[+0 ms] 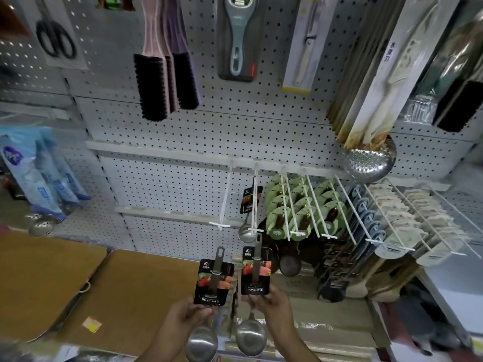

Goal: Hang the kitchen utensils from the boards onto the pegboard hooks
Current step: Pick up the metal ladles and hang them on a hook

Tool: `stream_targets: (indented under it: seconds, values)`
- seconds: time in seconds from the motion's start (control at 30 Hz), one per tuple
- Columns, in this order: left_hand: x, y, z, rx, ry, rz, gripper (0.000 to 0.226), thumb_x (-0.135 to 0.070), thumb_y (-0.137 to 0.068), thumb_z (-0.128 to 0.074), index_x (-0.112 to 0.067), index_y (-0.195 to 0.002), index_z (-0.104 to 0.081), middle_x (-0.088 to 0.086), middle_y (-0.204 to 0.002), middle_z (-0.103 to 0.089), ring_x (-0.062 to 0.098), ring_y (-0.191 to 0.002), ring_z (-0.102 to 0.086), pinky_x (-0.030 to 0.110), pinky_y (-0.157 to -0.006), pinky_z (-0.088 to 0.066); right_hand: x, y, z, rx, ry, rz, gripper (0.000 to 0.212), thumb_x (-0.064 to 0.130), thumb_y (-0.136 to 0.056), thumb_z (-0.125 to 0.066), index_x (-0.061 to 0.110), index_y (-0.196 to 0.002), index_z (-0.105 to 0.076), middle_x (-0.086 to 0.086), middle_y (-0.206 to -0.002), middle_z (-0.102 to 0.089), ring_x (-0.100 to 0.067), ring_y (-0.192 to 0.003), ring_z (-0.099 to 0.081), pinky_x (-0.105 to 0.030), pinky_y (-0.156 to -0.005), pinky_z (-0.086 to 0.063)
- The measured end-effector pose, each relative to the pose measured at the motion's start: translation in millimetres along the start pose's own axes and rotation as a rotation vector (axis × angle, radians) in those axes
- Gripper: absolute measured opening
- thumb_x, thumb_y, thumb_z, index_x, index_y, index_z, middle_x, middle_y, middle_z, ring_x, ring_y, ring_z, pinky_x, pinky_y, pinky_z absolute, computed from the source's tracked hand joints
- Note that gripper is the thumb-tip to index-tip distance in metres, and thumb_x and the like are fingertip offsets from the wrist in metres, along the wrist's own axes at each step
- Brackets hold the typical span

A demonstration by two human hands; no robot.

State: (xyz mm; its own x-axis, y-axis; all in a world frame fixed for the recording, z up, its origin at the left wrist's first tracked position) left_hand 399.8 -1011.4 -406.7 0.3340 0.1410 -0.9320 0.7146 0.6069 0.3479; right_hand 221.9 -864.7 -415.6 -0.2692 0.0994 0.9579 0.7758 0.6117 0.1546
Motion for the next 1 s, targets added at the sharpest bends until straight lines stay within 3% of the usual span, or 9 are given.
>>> stream_targets:
  seconds: [0.07,0.2,0.33,0.43,0.63,0.73,0.83,0.93,1.0]
  values:
    - [-2.2,0.2,-7.1,0.014,0.015,0.003,0.021,-0.010,-0.082,-0.073,-0.001,-0.101,-0.069,0.006,-0.091,-0.079,0.018,-0.091,-0.075,0.023,-0.080,-0.056,-3.9,-4.5,2.1,0.015,-0.010,-0.011,0.024,-0.018,-0.078,-0.066,-0.011,-0.101,-0.066,-0.029,-0.093,-0.072,-0.038,-0.081,-0.071,-0.037,-0.070,-0.059]
    - [-0.9,-1.9,-13.1,0.031,0.014,0.020,0.047,-0.034,-0.070,-0.084,-0.005,-0.104,-0.069,0.006,-0.094,-0.079,0.021,-0.095,-0.075,0.041,-0.092,-0.056,-11.0,-10.2,0.3,0.059,0.000,-0.058,0.023,-0.020,-0.077,-0.065,-0.010,-0.097,-0.067,-0.025,-0.087,-0.073,-0.036,-0.077,-0.072,-0.037,-0.068,-0.058]
    - [2.4,-7.4,-21.6,0.014,-0.012,0.043,0.023,-0.008,-0.084,-0.073,-0.006,-0.106,-0.068,0.005,-0.093,-0.079,0.019,-0.094,-0.075,0.039,-0.091,-0.057,-10.7,-15.8,-5.0,0.081,-0.014,-0.064,0.024,-0.017,-0.069,-0.073,-0.007,-0.090,-0.068,-0.019,-0.081,-0.074,-0.028,-0.074,-0.071,-0.033,-0.067,-0.058]
    - [0.4,-8.5,-26.3,0.004,-0.009,0.048,0.020,-0.005,-0.084,-0.073,-0.005,-0.104,-0.068,0.005,-0.090,-0.079,0.021,-0.093,-0.075,0.036,-0.087,-0.057,-8.6,-20.3,-7.0,0.084,-0.053,-0.067,0.029,-0.011,-0.063,-0.074,-0.011,-0.091,-0.065,-0.016,-0.078,-0.074,-0.024,-0.070,-0.072,-0.030,-0.064,-0.058]
    - [-1.6,-8.3,-30.0,0.009,0.014,0.057,0.022,0.000,-0.084,-0.071,-0.005,-0.105,-0.066,0.009,-0.091,-0.079,0.021,-0.093,-0.075,0.035,-0.087,-0.057,-14.9,-43.9,-7.7,0.040,0.013,-0.125,0.025,-0.023,-0.076,-0.063,0.001,-0.079,-0.070,-0.012,-0.075,-0.073,-0.024,-0.070,-0.068,-0.035,-0.066,-0.055]
    - [-3.9,-9.3,-30.3,0.011,0.019,0.046,0.024,0.003,-0.084,-0.071,-0.007,-0.106,-0.067,0.010,-0.091,-0.079,0.024,-0.096,-0.074,0.035,-0.088,-0.057,-6.1,-59.2,-14.4,0.048,-0.045,-0.119,0.013,-0.003,-0.069,-0.079,0.000,-0.077,-0.069,-0.013,-0.073,-0.071,-0.021,-0.065,-0.067,-0.032,-0.061,-0.054]
    - [-4.8,-9.6,-29.9,0.008,0.024,0.038,0.026,0.005,-0.084,-0.071,-0.006,-0.107,-0.068,0.011,-0.090,-0.079,0.026,-0.096,-0.074,0.028,-0.083,-0.058,-0.1,-77.3,-18.9,0.045,-0.040,-0.119,0.048,0.022,-0.054,-0.086,-0.007,-0.083,-0.063,-0.010,-0.071,-0.069,-0.019,-0.065,-0.067,-0.030,-0.059,-0.053]
    - [-7.2,-7.5,-30.5,0.013,0.044,0.050,0.024,0.001,-0.084,-0.071,-0.003,-0.107,-0.067,0.011,-0.092,-0.079,0.022,-0.094,-0.075,0.024,-0.077,-0.058,6.1,-93.8,-22.8,0.017,0.041,-0.140,0.016,0.001,-0.077,-0.075,-0.002,-0.086,-0.063,-0.005,-0.070,-0.072,-0.021,-0.068,-0.067,-0.026,-0.058,-0.054]
    - [-8.4,-7.8,-29.9,0.025,0.044,0.044,0.023,-0.001,-0.085,-0.070,-0.003,-0.108,-0.066,0.009,-0.093,-0.079,0.020,-0.094,-0.075,0.027,-0.080,-0.058,10.3,-105.0,-24.7,0.002,0.073,-0.133,0.014,-0.011,-0.083,-0.065,0.002,-0.089,-0.066,-0.005,-0.073,-0.074,-0.021,-0.071,-0.069,-0.027,-0.062,-0.055]
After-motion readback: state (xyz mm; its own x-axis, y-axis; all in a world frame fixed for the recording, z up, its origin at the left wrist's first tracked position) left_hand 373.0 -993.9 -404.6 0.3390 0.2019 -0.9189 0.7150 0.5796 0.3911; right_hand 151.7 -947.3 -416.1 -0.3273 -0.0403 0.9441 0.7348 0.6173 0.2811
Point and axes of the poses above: each hand's wrist, its own y-axis away from the middle knuckle, its own z-axis out of the back of the hand, x = y × z, the point moved 5 cm from there along -y, towards the middle knuckle
